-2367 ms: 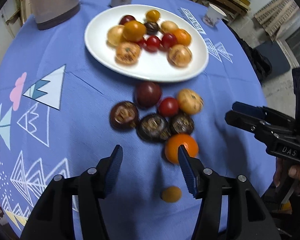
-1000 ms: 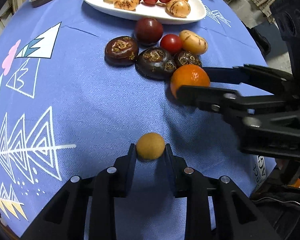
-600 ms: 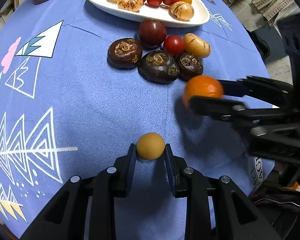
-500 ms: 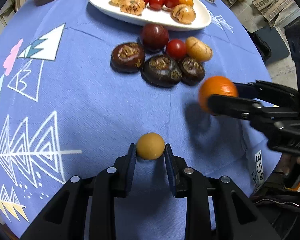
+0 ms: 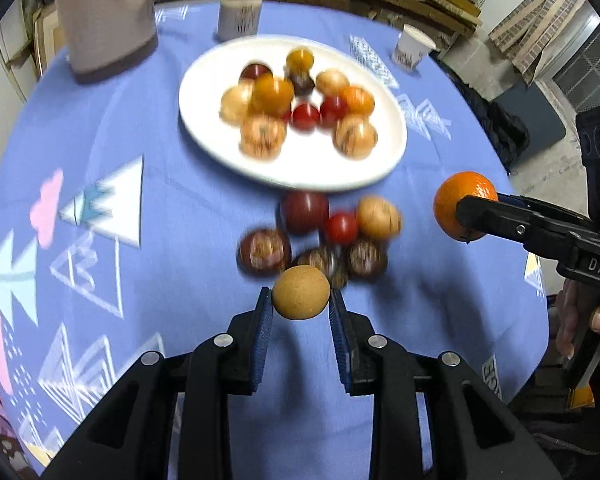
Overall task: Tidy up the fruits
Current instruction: 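Place the tan fruit and tangerine on the plate and open both tools, then move both tools back over the remaining fruit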
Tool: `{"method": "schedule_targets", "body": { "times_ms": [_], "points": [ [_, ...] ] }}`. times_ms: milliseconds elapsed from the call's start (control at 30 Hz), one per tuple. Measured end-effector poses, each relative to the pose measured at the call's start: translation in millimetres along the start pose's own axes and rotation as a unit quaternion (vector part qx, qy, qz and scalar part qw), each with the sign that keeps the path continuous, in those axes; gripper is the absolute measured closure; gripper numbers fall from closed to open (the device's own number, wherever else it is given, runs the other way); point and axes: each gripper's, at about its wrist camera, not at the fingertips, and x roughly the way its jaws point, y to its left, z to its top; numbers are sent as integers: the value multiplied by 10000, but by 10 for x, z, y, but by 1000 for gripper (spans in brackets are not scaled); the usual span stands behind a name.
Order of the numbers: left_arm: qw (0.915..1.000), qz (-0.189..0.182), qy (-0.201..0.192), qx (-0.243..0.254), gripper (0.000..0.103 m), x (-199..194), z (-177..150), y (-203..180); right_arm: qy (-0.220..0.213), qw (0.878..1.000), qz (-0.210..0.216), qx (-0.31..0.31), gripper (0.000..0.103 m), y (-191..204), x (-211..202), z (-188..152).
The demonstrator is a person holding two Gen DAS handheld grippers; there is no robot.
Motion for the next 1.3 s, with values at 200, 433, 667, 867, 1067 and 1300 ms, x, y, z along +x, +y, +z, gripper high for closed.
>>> {"method": "schedule_targets", "body": {
  "times_ms": [200, 433, 667, 867, 1067, 1300],
  "points": [
    [9996, 45, -278, 40, 74, 25, 544, -5, -244, 9997, -74, 9, 60, -80, 55, 459],
    [9991, 142, -385, 69, 74, 262, 1191, 55, -366, 9990, 30, 242, 60, -255, 465, 932],
    [9992, 182, -362, 43, 75, 537, 1601, 75, -292, 9991, -116, 267, 59, -386, 850, 1260],
    [9985, 303, -321, -325, 58, 703, 1718, 211, -259, 9988, -208, 361, 57, -491, 961, 1311],
    [9988, 285, -355, -176, 57, 574, 1555, 205, -325, 9992, -191, 132, 57, -439, 749, 1175],
    [9980, 304, -340, -428, 50, 307, 1022, 362, 0, 9985, -468, -281, 55, -365, 476, 591]
  ]
}}
